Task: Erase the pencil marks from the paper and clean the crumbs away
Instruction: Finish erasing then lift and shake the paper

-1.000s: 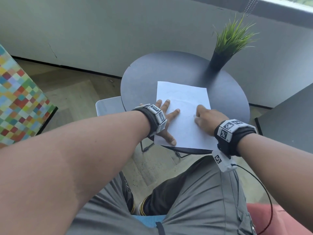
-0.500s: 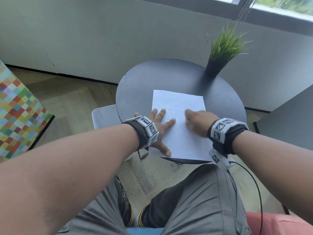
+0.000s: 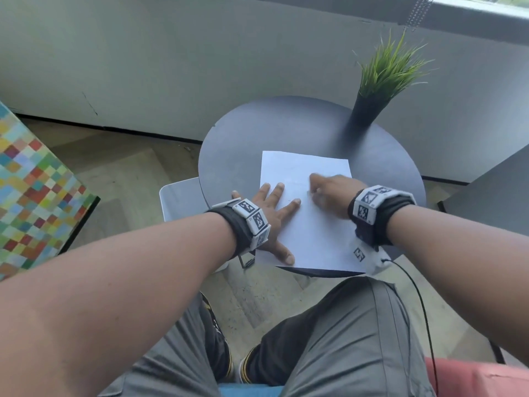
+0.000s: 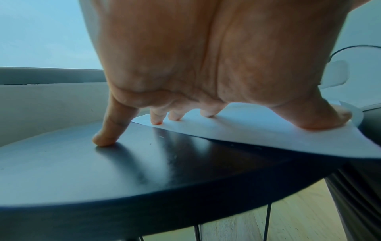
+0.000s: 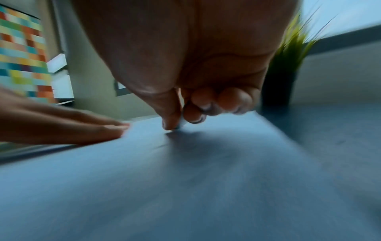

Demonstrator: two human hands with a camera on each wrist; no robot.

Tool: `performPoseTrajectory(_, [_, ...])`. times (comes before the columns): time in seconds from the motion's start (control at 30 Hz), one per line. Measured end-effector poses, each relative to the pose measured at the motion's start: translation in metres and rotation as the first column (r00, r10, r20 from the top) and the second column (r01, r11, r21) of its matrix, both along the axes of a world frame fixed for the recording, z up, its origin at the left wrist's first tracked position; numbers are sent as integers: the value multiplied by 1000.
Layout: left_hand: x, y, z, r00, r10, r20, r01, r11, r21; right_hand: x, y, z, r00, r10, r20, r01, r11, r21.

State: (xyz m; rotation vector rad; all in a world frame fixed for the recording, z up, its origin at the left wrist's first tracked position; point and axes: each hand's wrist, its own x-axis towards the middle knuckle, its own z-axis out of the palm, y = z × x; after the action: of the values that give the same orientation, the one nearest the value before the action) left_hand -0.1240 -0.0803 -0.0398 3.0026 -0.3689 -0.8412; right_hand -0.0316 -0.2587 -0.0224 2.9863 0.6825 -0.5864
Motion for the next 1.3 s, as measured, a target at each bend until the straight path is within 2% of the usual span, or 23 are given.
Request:
performPoseTrajectory(0.03, [-1, 0, 0, 1000, -1, -1, 1, 1000, 0, 8, -6, 1, 997, -69, 20, 70, 998, -10])
performPoseTrajectory(0.1, [-1, -1, -1, 1000, 2, 7, -2, 1000, -8, 14, -8, -2, 996, -76, 55, 77, 997, -30])
performPoseTrajectory(0.23, [-2, 2, -1, 1000, 6, 24, -6, 1000, -18, 6, 19, -6, 990, 138, -6, -137, 988, 67])
performPoseTrajectory(0.37, [-4, 2, 1, 1000, -5, 10, 5, 999, -32, 23, 12, -4, 997, 3, 77, -6, 999, 41])
performPoseTrajectory(0.53, [-3, 1, -1, 999, -20, 26, 20, 1000, -16, 10, 23, -7, 967, 253, 13, -253, 965, 60])
performPoseTrajectory(0.6, [-3, 0, -1, 999, -22, 28, 22, 1000, -10, 21, 9, -4, 983, 166, 73, -169, 985, 35])
performPoseTrajectory(0.67, [-4, 0, -1, 999, -28, 24, 28, 1000, 0, 32, -12, -5, 996, -39, 86, 36, 999, 41])
performPoseTrajectory(0.73, [-4, 2, 0, 1000, -29, 5, 29, 1000, 5, 34, -29, -8, 982, -181, 49, 177, 981, 78])
performPoseTrajectory(0.83, [-4, 4, 4, 999, -32, -15, 32, 999, -1, 33, -58, -13, 955, -290, 64, 286, 956, 64])
performPoseTrajectory(0.93, [-4, 8, 10, 998, 36, 48, -33, 997, -70, 25, -87, -9, 919, -389, 65, 388, 921, 26])
performPoseTrajectory(1.03, [0, 16, 12, 935, 287, 208, -243, 946, -213, 10, -100, 5, 888, -440, 133, 435, 898, 66])
performPoseTrajectory(1.1, [3, 19, 14, 873, 448, 193, -382, 874, -301, -4, -95, 7, 897, -422, 134, 409, 906, 111])
performPoseTrajectory(1.2, [3, 13, 18, 865, 490, 106, -429, 833, -349, -32, -72, -7, 955, -297, -13, 297, 954, 47])
performPoseTrajectory(1.3, [-1, 5, 21, 862, 504, 60, -425, 782, -455, -53, -51, -14, 944, -328, -27, 329, 944, 35])
